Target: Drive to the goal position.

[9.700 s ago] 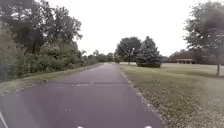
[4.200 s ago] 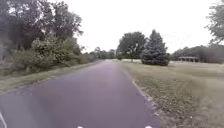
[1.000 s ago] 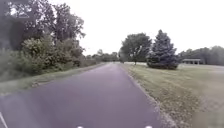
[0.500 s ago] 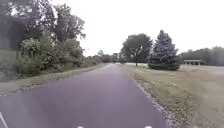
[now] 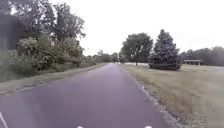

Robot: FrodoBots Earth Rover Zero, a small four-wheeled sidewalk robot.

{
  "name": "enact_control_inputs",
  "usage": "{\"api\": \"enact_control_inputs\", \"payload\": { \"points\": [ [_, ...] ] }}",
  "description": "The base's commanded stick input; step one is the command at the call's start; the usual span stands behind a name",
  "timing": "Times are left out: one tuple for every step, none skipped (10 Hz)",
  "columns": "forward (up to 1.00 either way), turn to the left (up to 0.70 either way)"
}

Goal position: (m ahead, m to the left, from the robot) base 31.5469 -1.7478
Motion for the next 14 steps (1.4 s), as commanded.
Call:
{"api": "enact_control_inputs", "payload": {
  "points": [
    [0.70, 0.00],
    [0.70, 0.00],
    [0.70, 0.00],
    [0.70, 0.00],
    [0.70, 0.00],
    [0.70, 0.00],
    [0.70, 0.00],
    [0.70, 0.00],
    [0.70, 0.00],
    [0.70, 0.00],
    [0.70, 0.00],
    [0.70, 0.00],
    [0.70, 0.00],
    [0.70, 0.00]
  ]
}}
